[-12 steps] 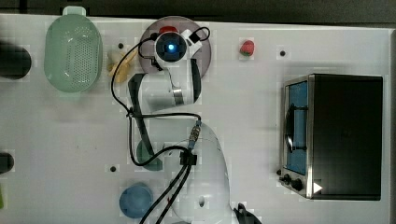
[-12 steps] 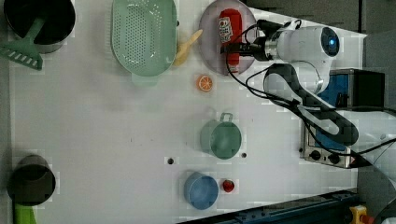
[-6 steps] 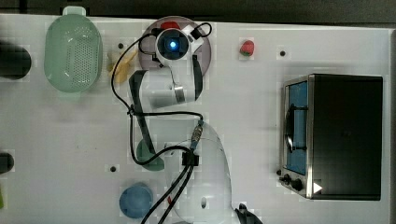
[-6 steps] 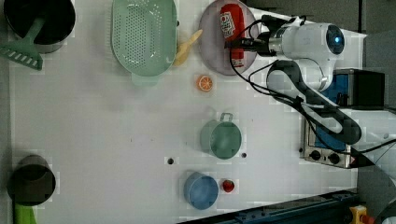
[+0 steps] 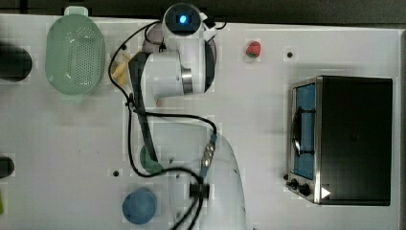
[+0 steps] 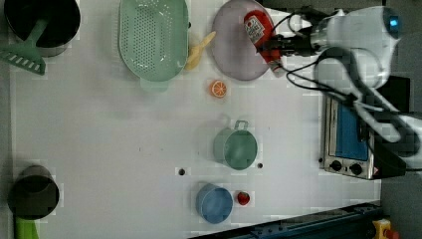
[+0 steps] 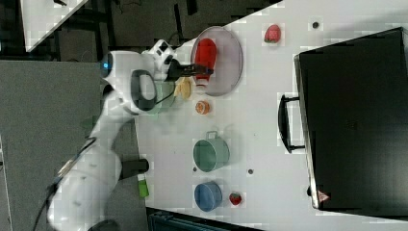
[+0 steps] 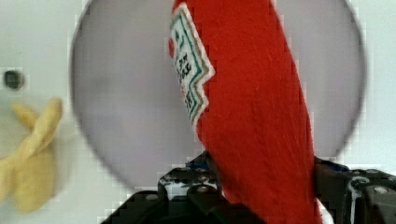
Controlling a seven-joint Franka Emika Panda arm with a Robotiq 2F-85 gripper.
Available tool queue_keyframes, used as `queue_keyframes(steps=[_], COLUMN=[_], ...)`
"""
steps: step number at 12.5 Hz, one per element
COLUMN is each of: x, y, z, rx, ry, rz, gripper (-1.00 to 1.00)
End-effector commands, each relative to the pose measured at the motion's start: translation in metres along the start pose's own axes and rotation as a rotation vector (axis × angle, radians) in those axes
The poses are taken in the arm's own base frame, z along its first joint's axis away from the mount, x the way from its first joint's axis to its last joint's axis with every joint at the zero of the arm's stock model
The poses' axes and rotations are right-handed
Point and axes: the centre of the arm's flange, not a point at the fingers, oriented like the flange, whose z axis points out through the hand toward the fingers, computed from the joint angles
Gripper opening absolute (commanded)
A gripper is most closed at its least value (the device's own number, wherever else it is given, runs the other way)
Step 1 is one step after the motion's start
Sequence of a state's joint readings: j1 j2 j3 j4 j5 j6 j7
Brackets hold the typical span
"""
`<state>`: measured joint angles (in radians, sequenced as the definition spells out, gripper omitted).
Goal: Pick ketchup from plate and place it on table.
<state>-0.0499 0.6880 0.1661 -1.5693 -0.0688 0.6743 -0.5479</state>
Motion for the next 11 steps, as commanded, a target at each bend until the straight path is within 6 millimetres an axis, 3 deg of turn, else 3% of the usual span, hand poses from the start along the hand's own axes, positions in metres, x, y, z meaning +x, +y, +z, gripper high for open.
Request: queue_keyframes(steps=[1, 3, 5, 9, 11], x=[0.009, -0.010, -0.034, -0.092, -0.120], y=[0.029, 0.052, 0.074, 0.095, 0.107], z=[-0.125, -0.143, -0.148, -0.133, -0.116], rx=[0.071, 0.050, 0.030, -0.005, -0.020], ry=[0.106, 0.084, 0.070, 0.036, 0.013], rz=[0.096, 0.125, 0.154, 0.188, 0.207], gripper=[0.21, 0.21, 0.21, 0.21, 0.21])
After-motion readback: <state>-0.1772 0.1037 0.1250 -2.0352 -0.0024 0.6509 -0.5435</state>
